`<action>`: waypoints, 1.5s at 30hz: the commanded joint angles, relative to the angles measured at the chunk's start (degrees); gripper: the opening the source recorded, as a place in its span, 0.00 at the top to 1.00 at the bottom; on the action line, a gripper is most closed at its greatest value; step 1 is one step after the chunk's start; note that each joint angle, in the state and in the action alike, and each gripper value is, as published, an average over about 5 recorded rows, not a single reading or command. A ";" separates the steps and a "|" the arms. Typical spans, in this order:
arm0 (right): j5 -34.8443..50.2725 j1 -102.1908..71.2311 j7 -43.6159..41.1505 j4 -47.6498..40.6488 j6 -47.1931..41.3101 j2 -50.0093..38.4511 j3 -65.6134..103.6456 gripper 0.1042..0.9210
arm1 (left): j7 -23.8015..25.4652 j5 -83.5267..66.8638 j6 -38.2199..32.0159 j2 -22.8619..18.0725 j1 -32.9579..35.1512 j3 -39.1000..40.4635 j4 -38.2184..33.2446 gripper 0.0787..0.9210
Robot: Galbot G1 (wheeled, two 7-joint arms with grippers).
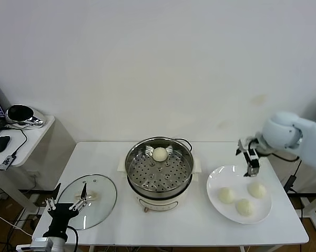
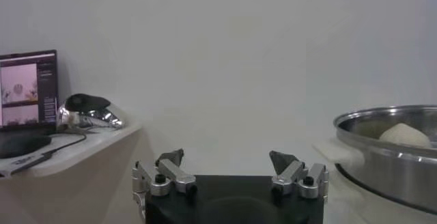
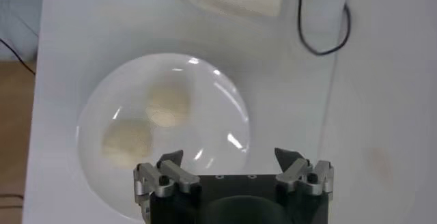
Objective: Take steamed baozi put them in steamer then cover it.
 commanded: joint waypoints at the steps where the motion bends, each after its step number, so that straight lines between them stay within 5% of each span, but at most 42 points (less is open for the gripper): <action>1: -2.79 -19.99 2.24 -0.21 -4.32 -4.08 11.70 0.12 | 0.02 0.35 0.07 -0.18 -0.07 -0.02 -0.14 0.12; 35: -10.21 -39.80 0.45 -17.33 9.84 8.96 29.75 0.12 | 0.04 0.42 -0.03 -0.62 0.48 -1.42 0.38 0.12; 45: -10.68 -39.62 0.28 -16.87 9.15 9.51 29.55 0.27 | 0.04 0.42 -0.06 -0.82 0.64 -1.54 0.27 0.12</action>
